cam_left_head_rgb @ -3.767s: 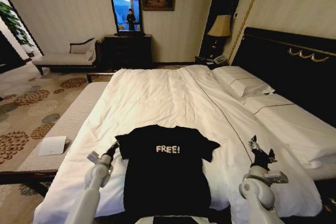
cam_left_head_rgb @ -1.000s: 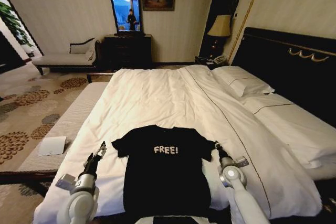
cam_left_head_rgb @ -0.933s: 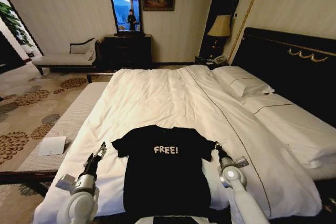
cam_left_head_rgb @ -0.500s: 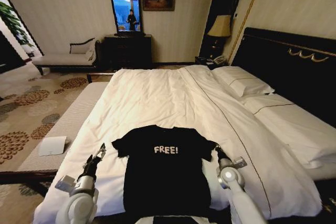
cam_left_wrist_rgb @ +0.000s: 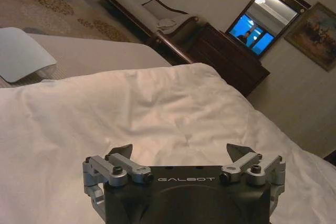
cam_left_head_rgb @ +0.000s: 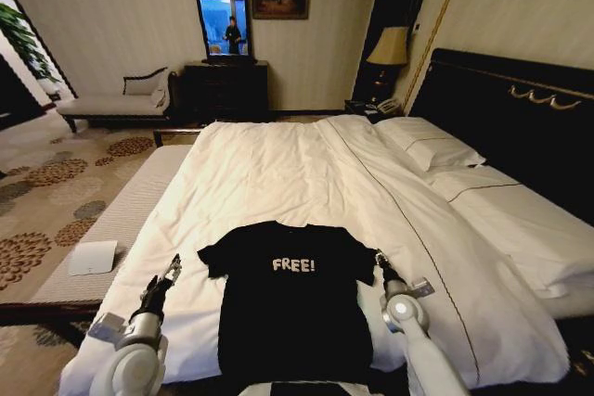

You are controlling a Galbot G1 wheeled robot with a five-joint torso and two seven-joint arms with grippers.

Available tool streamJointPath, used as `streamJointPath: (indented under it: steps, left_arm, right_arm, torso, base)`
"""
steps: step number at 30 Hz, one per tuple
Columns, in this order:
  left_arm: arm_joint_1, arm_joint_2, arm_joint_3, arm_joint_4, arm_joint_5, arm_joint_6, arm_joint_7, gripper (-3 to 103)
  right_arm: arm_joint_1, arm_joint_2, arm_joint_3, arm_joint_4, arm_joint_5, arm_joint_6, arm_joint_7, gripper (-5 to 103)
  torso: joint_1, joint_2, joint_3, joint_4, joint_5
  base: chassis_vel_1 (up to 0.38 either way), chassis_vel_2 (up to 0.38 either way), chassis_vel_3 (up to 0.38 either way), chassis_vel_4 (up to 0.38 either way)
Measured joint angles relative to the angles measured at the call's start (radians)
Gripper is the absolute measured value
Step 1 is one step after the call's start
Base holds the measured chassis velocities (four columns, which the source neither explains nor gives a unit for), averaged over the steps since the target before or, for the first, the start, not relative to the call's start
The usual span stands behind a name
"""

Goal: Fold the clothes on the bed.

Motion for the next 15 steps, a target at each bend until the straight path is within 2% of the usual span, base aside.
streamJointPath:
  steps: [1,4,6,9,12,15]
  left_arm:
    - [0.0,-0.001,0.0,-0.001,0.0,0.0,0.0,100]
    - [0.002,-0.006,0.002,-0.008,0.003,-0.001,-0.001,100]
    - [0.003,-0.007,0.003,-0.009,0.003,-0.001,-0.001,100]
    - [0.006,-0.01,0.007,-0.018,0.009,-0.002,-0.003,100]
    - [0.006,-0.01,0.009,-0.022,0.012,-0.002,-0.006,100]
    - [0.006,-0.009,0.009,-0.032,0.015,-0.001,-0.012,100]
  right_arm:
    - [-0.001,0.0,0.0,0.001,0.0,0.0,0.001,66]
    - [-0.015,0.004,0.003,0.019,-0.009,-0.005,0.026,83]
    - [-0.018,0.005,0.003,0.022,-0.013,-0.007,0.033,83]
    - [-0.032,0.008,0.004,0.031,-0.06,-0.018,0.059,97]
    - [-0.028,0.006,0.001,0.03,-0.053,-0.023,0.06,102]
    - [-0.008,0.002,0.0,0.022,-0.022,-0.04,0.054,100]
  torso:
    - [0.0,0.0,0.0,0.0,0.0]
    - [0.0,0.0,0.0,0.0,0.0]
    - [0.0,0.0,0.0,0.0,0.0]
    - [0.0,0.0,0.0,-0.0002,0.0]
    - [0.0,0.0,0.0,-0.0002,0.0]
    - [0.0,0.0,0.0,-0.0002,0.0]
  base:
    - [0.0,0.0,0.0,0.0]
    - [0.0,0.0,0.0,0.0]
    - [0.0,0.0,0.0,0.0]
    - [0.0,0.0,0.0,0.0]
    - [0.0,0.0,0.0,0.0]
    - [0.0,0.0,0.0,0.0]
